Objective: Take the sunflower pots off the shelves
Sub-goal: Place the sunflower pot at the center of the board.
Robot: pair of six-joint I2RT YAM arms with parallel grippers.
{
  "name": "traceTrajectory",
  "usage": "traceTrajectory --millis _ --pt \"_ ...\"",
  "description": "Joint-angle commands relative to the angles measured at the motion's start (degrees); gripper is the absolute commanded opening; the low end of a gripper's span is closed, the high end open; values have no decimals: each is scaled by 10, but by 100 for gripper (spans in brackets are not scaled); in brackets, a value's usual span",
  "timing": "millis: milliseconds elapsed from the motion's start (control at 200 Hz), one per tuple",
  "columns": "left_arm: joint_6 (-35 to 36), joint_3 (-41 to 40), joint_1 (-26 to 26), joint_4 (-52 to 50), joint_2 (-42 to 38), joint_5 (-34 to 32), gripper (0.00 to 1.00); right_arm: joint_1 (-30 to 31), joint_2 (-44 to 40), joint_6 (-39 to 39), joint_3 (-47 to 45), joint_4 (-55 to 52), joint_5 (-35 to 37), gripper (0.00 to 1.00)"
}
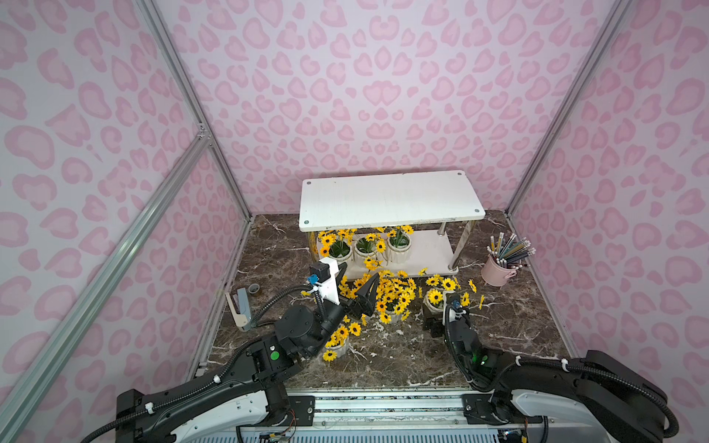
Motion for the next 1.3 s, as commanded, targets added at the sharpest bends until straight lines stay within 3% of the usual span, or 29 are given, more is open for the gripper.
traceTrajectory --millis 0,425,700,1030,1295 --pt "-1 1 0 11 -1 8 97 30 -5 17 -2 19 57 0" --pt "-4 -16 -1 -2 -37 -10 97 158 6 90 -6 -14 128 0" --pt "0 -13 0 -2 -33 -21 97 227 80 115 18 8 134 0" --pt "0 -13 -1 -16 -46 -35 98 295 217 67 85 98 109 0" --pt "1 -15 0 -24 -59 -41 97 321 312 11 141 178 39 0"
